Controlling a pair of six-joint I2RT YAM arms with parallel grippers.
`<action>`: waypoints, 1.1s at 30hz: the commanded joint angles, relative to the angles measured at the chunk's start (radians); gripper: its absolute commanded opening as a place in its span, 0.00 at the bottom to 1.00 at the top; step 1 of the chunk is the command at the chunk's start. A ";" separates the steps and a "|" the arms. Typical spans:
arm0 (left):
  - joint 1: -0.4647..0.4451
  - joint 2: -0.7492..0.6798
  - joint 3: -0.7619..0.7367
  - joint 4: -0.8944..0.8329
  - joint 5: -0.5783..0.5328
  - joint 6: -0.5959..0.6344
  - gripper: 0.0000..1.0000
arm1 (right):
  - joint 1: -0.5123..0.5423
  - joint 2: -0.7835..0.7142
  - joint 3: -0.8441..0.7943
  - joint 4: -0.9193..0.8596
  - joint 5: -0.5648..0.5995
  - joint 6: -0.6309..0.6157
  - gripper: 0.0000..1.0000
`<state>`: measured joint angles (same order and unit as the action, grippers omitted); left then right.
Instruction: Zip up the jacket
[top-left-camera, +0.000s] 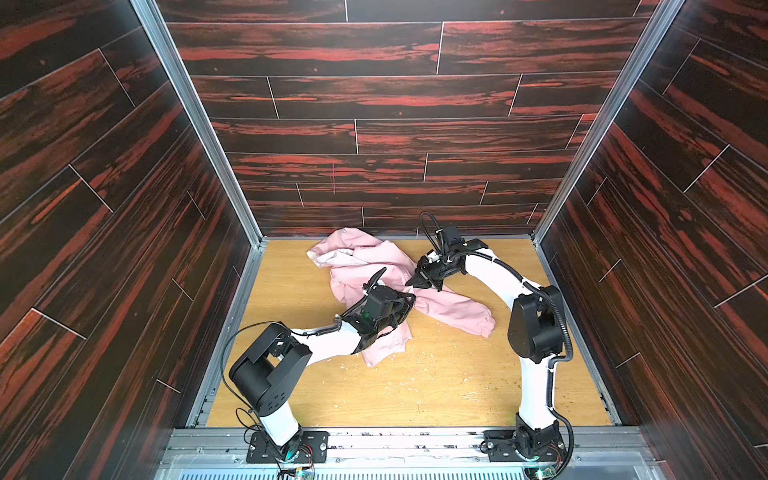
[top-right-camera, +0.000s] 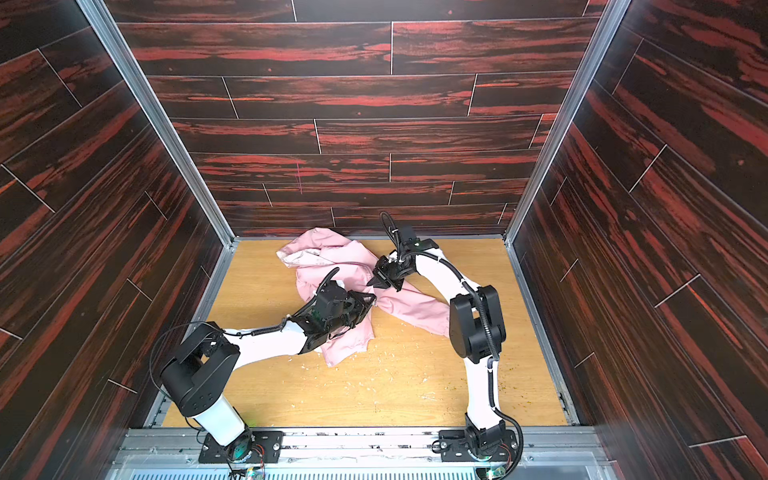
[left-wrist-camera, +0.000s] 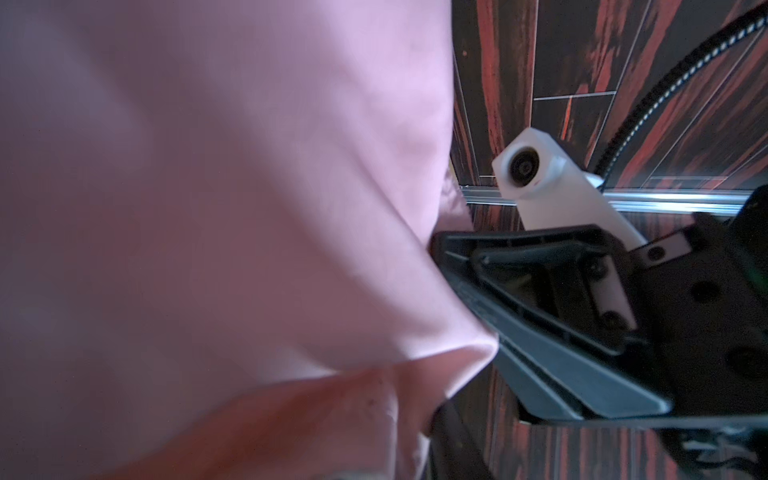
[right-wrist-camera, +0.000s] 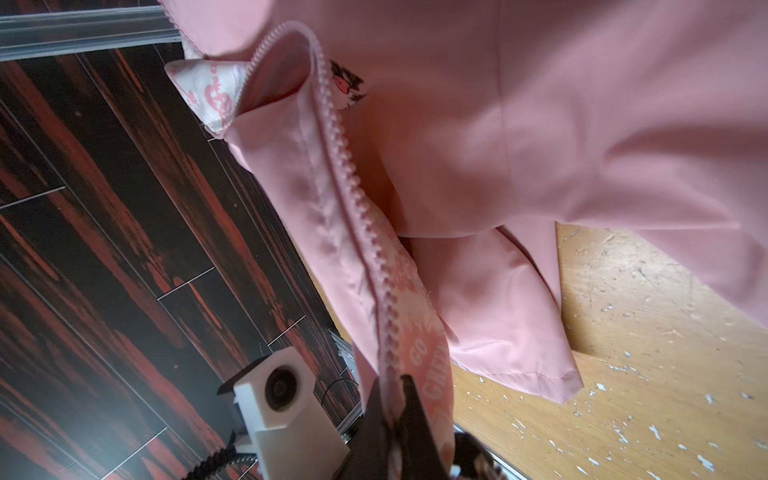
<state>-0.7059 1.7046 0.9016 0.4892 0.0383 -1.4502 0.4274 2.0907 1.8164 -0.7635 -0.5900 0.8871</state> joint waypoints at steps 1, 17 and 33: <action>0.011 -0.018 0.026 -0.012 0.001 0.004 0.18 | 0.005 -0.084 -0.003 -0.039 0.008 -0.015 0.00; 0.044 -0.003 0.039 0.010 0.133 0.018 0.00 | -0.018 -0.153 0.015 -0.056 0.117 -0.131 0.41; 0.173 -0.148 -0.082 0.174 0.452 0.051 0.00 | -0.034 -0.447 -0.203 0.172 0.360 -0.286 0.79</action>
<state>-0.5423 1.6043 0.8322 0.5846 0.4023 -1.4025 0.3969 1.6848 1.6733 -0.6689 -0.2615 0.6300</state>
